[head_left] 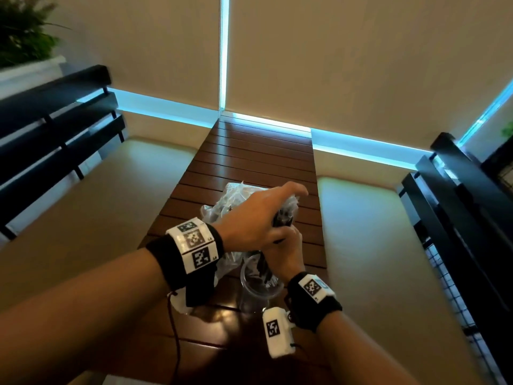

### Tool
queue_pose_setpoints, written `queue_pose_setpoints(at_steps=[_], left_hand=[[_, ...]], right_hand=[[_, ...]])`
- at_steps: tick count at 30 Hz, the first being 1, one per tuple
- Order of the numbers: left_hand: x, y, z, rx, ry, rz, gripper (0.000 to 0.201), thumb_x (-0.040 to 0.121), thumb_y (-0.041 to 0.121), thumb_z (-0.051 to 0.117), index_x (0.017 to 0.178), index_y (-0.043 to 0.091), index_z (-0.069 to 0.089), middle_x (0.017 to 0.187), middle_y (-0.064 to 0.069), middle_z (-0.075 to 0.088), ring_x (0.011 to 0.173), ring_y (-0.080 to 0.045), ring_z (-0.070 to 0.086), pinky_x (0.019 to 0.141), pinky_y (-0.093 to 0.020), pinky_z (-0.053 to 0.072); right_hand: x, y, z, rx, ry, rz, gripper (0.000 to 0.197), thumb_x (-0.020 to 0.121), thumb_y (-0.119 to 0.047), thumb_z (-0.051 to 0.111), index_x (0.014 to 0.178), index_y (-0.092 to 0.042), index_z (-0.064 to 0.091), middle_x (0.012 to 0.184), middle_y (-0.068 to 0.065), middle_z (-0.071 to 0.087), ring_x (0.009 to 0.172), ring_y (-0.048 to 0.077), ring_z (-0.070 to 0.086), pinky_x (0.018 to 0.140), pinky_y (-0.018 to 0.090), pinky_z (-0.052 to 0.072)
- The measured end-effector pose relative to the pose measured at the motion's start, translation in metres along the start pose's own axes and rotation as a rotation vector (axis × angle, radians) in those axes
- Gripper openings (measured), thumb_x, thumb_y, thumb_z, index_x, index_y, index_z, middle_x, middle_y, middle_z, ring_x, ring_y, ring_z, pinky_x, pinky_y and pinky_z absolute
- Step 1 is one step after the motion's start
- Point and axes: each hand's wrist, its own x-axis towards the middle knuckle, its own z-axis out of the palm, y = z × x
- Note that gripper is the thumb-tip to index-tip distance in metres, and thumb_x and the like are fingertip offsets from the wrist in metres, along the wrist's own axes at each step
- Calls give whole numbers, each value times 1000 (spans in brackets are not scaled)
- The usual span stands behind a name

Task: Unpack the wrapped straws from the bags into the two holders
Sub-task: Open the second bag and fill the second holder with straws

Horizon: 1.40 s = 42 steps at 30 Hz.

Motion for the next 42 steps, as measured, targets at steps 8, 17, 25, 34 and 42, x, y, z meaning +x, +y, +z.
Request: queue_pose_setpoints(at_steps=[8,17,25,34,42], left_hand=[[-28,-27,35,163,-168,-138,42,89,27,70,126,22,50,121,1,53,107,-15,54,91,-25,44],[-56,-56,87,198,-264,-194,28,93,29,62,116,19,51,116,-1,52,97,-21,59,86,-39,51],[-53,-47,81,356,-365,-256,72,91,33,57,149,24,17,141,-2,44,122,-24,53,96,-50,48],[-36,-12,6,331,-142,-200,71,77,24,67,142,28,37,122,6,58,85,-8,56,83,-34,58],[-31,-76,-25,362,3,-878,57,78,47,67,120,13,49,128,-12,48,106,-31,60,88,-42,53]], right_hand=[[-31,49,19,-195,-165,52,6,77,-27,68,77,-26,62,71,-8,68,67,5,65,60,34,53],[-56,75,14,-779,-212,-39,48,65,-50,58,107,-27,59,107,-3,51,100,23,46,82,36,38],[-54,75,0,-782,-259,-27,74,67,-65,54,131,-29,47,125,-3,44,114,21,40,94,34,40],[-30,20,-24,-340,10,-241,76,75,-71,55,135,-25,48,128,-4,44,117,10,41,99,27,34],[45,-46,20,-655,-312,-240,14,91,-19,57,98,-17,70,98,0,65,89,20,61,81,39,52]])
